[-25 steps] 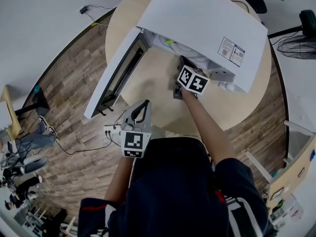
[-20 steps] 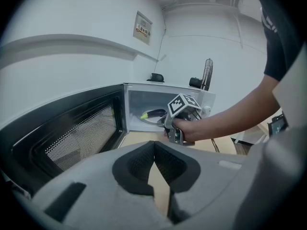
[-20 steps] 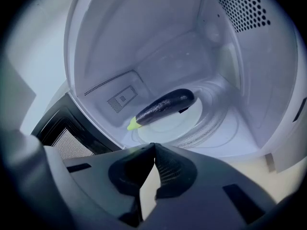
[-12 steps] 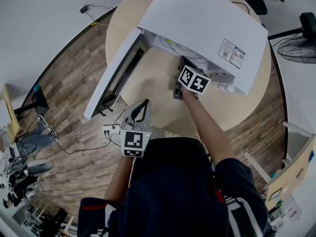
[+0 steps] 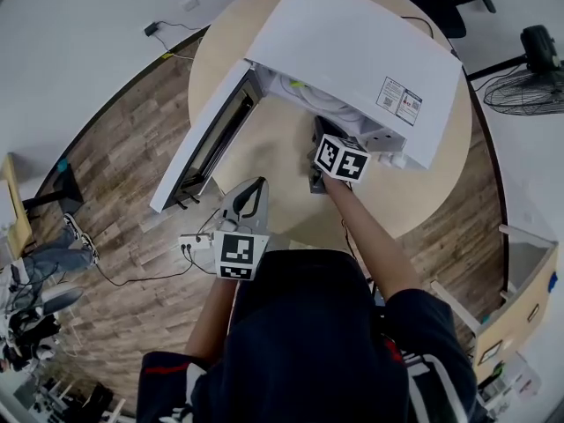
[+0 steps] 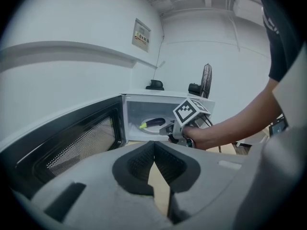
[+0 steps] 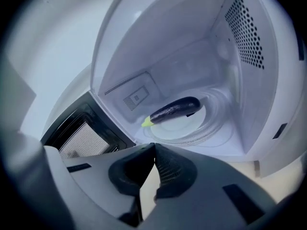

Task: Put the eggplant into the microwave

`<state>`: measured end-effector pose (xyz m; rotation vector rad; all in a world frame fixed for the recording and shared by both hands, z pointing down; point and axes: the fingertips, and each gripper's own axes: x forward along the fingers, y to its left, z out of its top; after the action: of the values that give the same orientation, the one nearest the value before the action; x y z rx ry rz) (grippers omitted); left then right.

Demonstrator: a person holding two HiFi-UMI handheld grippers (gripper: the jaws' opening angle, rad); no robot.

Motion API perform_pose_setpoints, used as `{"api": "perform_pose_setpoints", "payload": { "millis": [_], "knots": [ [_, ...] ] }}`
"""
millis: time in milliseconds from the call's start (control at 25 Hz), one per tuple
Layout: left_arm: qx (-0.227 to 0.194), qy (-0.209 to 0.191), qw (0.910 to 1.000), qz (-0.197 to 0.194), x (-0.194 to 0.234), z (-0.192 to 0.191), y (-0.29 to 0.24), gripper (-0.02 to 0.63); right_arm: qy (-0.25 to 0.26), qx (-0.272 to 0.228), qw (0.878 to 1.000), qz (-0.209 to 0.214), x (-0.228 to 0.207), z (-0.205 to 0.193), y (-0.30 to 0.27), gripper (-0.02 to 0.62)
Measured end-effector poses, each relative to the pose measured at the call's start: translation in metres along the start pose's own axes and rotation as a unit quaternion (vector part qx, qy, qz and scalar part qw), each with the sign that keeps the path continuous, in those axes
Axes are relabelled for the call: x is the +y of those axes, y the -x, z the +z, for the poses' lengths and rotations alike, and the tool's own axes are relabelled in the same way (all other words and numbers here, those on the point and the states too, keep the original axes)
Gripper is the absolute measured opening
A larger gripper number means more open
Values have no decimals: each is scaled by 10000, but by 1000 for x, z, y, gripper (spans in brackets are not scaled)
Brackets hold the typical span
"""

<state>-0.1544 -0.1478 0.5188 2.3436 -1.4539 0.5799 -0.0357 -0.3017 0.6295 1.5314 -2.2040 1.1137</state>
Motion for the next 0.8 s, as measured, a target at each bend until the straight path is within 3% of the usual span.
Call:
{"api": "perform_pose_setpoints", "payload": {
  "millis": [560, 800],
  "knots": [
    [-490, -157, 9986, 131, -4, 29, 13, 14, 1238, -60, 9906, 573, 34, 8, 73, 12],
    [-720, -286, 9969, 157, -7, 47, 20, 14, 1466, -238, 9859, 764, 47, 17, 112, 11]
  ]
}}
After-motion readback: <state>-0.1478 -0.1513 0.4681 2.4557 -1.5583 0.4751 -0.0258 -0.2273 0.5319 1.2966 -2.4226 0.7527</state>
